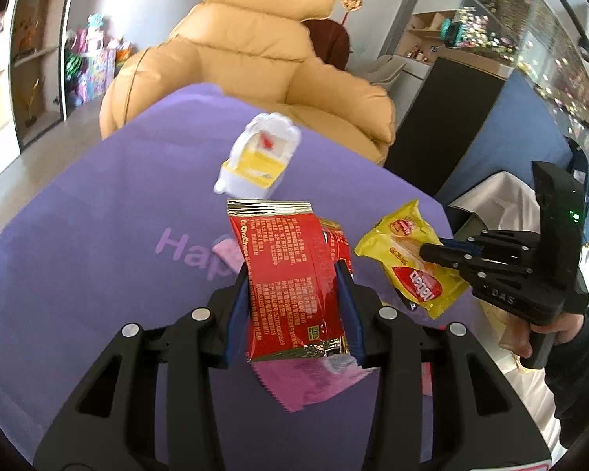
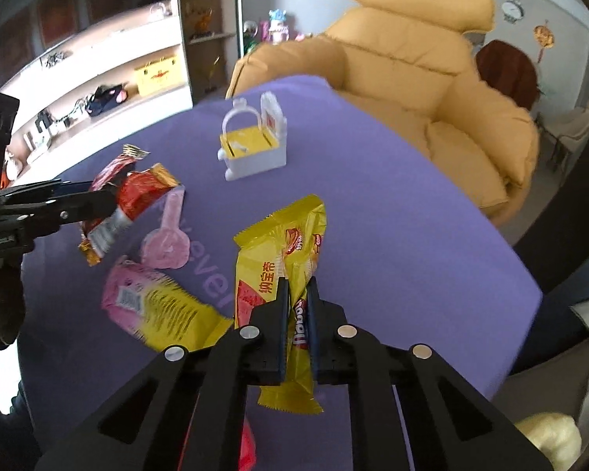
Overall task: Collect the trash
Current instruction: 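Grasp the yellow Nabati wafer packet with the right tool, then carry the red wrapper and Nabati packet over the bin and open both tools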
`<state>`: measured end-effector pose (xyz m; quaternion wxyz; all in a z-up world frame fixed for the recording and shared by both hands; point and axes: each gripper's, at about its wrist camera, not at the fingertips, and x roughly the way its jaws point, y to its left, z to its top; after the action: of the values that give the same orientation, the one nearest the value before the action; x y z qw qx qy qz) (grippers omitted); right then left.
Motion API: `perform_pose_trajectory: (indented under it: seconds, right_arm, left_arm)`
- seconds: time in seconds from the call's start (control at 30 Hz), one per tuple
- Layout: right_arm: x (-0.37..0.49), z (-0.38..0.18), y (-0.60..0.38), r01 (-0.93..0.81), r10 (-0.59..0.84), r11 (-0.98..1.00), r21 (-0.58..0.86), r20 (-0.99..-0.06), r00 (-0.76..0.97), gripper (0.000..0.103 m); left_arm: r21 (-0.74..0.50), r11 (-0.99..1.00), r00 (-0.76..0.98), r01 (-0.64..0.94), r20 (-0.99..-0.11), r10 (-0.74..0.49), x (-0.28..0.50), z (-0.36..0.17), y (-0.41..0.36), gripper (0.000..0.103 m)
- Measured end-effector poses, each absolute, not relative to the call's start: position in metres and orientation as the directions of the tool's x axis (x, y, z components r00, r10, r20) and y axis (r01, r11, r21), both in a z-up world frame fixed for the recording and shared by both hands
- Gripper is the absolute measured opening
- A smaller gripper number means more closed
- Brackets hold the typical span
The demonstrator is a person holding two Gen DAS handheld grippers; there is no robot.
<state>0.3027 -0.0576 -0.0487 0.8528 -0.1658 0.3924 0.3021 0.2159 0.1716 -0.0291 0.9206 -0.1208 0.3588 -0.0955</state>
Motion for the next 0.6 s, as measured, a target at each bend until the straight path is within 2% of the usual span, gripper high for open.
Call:
perform_pose_trajectory:
  seconds: [0.2,0.6]
  right_arm:
    - [0.270,-0.018,-0.083,-0.597,0.357,0.796,-0.103,-0.716,0.600,0.010]
    - [0.234,0.034,-0.143,-0.511,0.361,0.855,-0.090,-0.604,0.711,0.010]
  left_arm:
    - [-0.232,0.960,0.759,0.156,-0.594,-0.267,0.200,0.000,0.141,0.039]
    - [-0.188,0.954,0.797,0.233,-0.525,-0.298,0.199,0.052,0.090,0.039]
